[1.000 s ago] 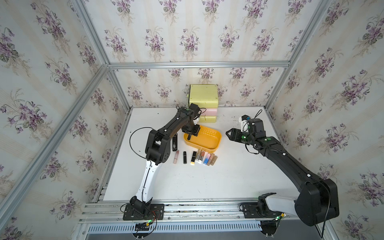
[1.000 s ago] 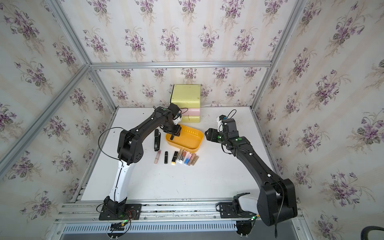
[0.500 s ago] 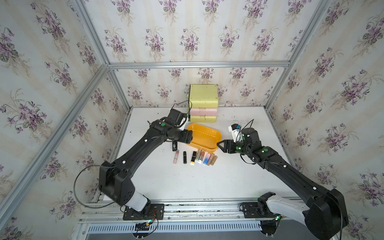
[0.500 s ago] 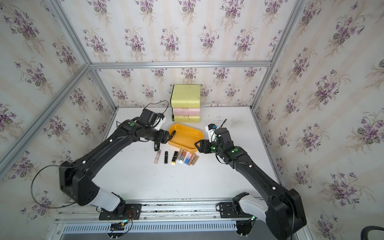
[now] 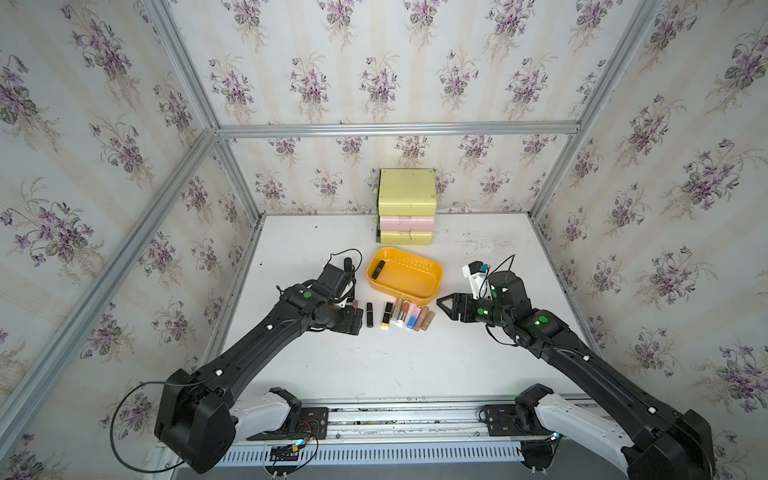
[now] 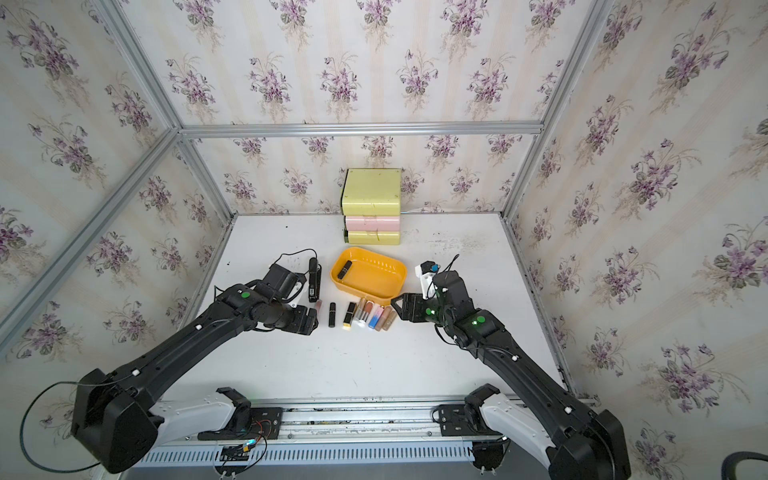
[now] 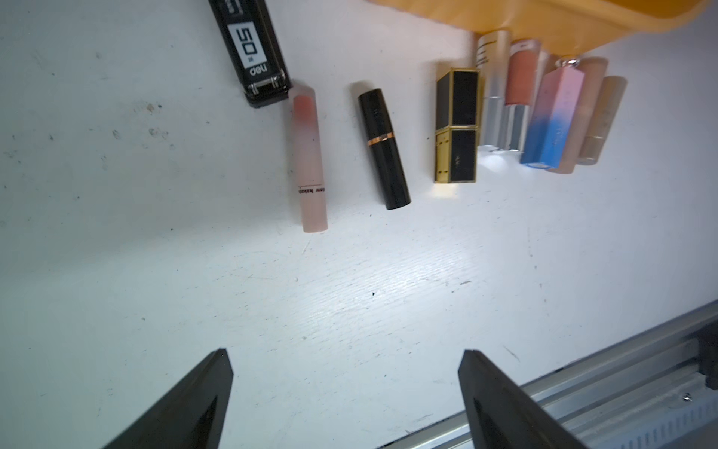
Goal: Put the lipstick into the storage box
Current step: Pick up the lipstick at the center of the board.
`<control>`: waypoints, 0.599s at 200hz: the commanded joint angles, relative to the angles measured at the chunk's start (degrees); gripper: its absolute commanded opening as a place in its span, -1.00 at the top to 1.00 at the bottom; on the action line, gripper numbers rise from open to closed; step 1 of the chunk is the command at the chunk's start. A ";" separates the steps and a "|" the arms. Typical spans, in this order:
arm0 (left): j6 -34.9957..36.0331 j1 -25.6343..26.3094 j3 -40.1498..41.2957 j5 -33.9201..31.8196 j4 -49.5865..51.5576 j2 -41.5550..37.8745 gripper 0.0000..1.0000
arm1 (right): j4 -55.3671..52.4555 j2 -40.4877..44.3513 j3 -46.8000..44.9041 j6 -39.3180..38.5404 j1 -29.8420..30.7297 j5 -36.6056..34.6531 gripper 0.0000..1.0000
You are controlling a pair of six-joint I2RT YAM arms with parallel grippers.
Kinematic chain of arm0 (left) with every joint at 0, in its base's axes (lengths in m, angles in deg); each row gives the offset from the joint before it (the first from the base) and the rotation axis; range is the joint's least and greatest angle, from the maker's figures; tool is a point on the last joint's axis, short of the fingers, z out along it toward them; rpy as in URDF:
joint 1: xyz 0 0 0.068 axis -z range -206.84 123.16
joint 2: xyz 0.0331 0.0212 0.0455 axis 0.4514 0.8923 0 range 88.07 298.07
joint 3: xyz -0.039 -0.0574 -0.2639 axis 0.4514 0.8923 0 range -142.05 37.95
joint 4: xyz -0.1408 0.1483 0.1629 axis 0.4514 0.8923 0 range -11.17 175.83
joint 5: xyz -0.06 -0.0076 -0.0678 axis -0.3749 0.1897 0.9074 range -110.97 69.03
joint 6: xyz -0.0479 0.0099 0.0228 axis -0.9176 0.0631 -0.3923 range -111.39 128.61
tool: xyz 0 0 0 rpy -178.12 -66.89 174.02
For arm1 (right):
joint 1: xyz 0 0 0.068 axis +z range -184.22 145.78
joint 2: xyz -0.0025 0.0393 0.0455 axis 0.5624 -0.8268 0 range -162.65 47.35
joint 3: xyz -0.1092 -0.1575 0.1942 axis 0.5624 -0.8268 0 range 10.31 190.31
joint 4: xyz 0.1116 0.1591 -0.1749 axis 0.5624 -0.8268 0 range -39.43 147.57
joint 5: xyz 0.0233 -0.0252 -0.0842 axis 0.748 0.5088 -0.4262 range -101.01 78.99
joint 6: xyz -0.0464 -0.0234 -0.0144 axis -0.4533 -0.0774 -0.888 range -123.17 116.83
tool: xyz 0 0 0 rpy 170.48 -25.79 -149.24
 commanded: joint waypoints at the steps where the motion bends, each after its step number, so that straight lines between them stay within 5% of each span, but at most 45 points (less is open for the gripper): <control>1: 1.59 -0.06 -0.47 -3.14 -2.41 3.55 -0.82 | -1.47 0.58 1.59 2.73 0.08 -0.24 -0.54; 82: 4.53 -2.45 -7.66 -2.56 -5.53 19.72 -0.80 | -5.01 -5.26 11.33 1.11 0.08 0.11 -0.54; 120: 4.85 -3.84 -8.63 -1.77 -6.96 24.36 -0.63 | -2.20 -8.39 12.22 0.12 -0.01 1.24 -0.54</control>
